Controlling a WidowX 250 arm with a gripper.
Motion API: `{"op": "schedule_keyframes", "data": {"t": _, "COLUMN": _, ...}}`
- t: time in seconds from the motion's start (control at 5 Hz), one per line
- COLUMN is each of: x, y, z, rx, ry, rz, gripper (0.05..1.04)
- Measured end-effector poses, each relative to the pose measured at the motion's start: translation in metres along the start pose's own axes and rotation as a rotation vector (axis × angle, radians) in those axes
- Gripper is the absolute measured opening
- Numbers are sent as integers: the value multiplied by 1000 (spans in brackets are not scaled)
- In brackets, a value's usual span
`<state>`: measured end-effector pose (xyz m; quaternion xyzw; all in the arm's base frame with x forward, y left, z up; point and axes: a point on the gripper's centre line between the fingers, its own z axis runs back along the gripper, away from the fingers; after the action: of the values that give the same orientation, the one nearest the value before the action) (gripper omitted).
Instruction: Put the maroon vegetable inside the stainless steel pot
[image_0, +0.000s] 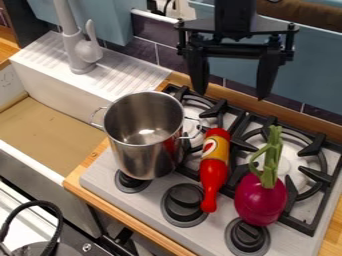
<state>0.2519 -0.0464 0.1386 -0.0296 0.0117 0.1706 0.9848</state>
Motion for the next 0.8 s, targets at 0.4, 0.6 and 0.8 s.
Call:
{"op": "schedule_keyframes", "data": {"t": 0.4, "x": -8, "y": -14, "z": 6, "rx": -58, "ry": -112, "rz": 103, "gripper": 1001}}
{"op": "schedule_keyframes", "data": {"t": 0.6, "x": -10, "y": -29, "z": 17, "rx": -72, "ry": -157, "rz": 125, "gripper": 1001}}
{"op": "schedule_keyframes", "data": {"t": 0.8, "x": -16, "y": -36, "z": 22, "rx": -75, "ry": -142, "rz": 112, "gripper": 1001}}
